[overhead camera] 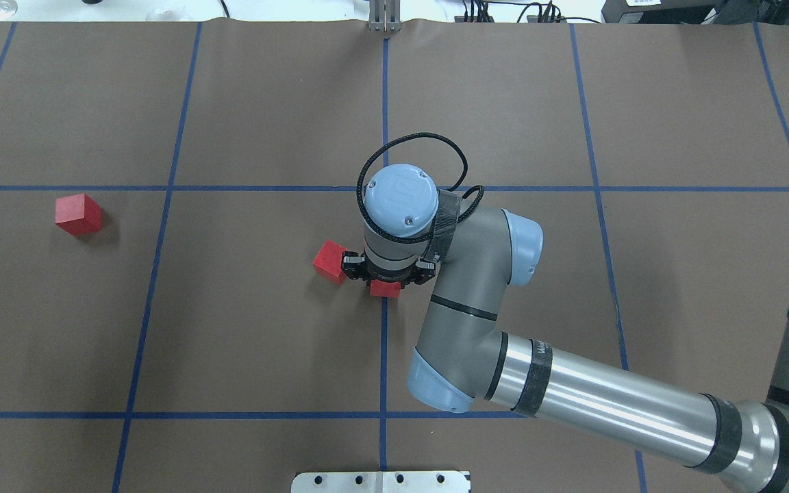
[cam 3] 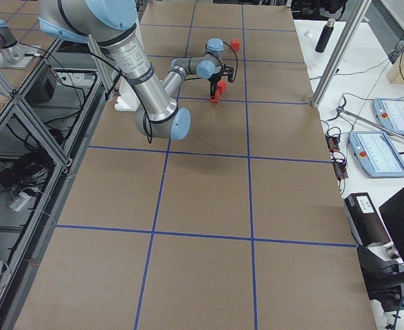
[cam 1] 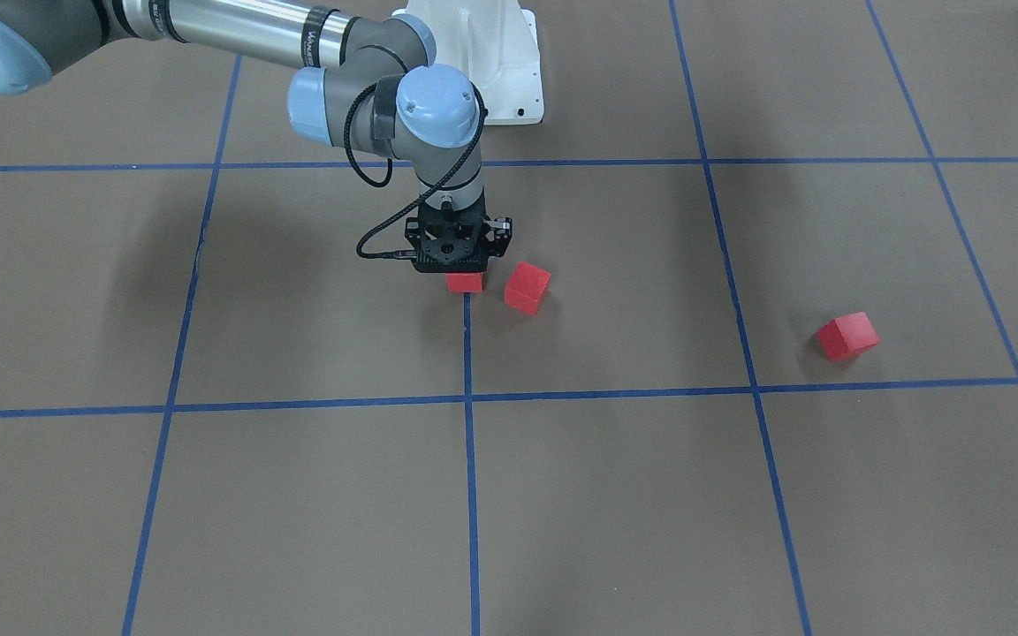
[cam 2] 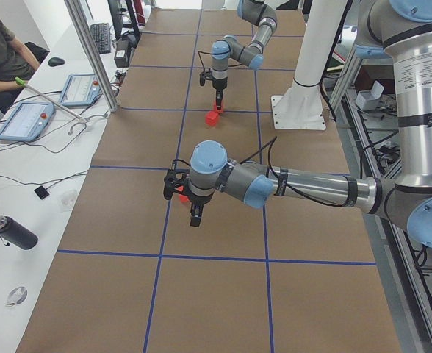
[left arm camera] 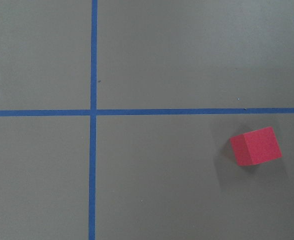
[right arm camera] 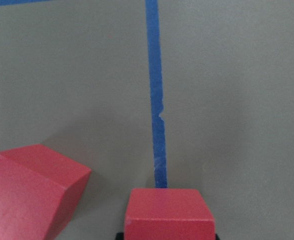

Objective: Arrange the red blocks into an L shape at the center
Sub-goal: 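Set the cube down beside the center cube and hold it there, then open the right gripper and lift it away from the cubes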

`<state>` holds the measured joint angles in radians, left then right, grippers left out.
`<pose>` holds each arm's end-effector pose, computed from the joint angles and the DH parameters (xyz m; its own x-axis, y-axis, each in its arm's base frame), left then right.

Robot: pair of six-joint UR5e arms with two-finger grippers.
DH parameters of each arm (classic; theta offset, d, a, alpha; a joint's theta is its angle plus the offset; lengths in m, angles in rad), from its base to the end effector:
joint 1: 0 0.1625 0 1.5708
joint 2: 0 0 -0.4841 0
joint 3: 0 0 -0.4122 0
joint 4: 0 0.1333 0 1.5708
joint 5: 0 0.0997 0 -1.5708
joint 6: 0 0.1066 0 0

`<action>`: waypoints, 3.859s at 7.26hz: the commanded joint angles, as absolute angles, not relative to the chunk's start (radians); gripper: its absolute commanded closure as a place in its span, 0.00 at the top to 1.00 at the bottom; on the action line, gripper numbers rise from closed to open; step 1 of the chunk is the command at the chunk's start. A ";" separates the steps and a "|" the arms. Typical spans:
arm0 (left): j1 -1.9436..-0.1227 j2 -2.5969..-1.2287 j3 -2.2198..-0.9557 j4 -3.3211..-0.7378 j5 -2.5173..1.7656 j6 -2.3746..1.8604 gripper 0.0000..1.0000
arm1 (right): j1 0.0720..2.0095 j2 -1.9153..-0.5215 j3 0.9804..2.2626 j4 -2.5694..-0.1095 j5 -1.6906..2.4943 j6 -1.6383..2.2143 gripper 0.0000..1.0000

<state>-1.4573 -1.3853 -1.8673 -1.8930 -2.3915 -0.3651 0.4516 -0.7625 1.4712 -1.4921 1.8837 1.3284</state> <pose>-0.0050 -0.4448 0.6167 0.6369 0.0352 -0.7701 0.1334 0.9789 0.1550 -0.6806 -0.4418 0.2295 0.6690 0.0706 0.7399 -0.0602 0.9974 -0.0408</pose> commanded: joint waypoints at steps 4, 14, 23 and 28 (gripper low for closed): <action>-1.457 -1.385 -1.868 -1.893 -2.391 -0.367 1.00 | 0.449 -0.761 1.468 -1.493 1.882 1.328 0.00; -1.459 -1.384 -1.876 -1.893 -2.391 -0.367 1.00 | 0.445 -0.761 1.466 -1.493 1.872 1.295 0.00; -1.456 -1.391 -1.916 -1.891 -2.434 -0.446 1.00 | 0.474 -0.746 1.506 -1.496 1.873 1.266 1.00; -1.095 -1.708 -2.029 -1.884 -2.462 -1.308 1.00 | 0.825 -1.139 1.810 -1.486 2.164 1.046 1.00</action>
<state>-1.2097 -1.6110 -2.0159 -1.8864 -2.4648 -1.0567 0.7516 -1.0317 1.7725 -1.4921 2.1169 1.1431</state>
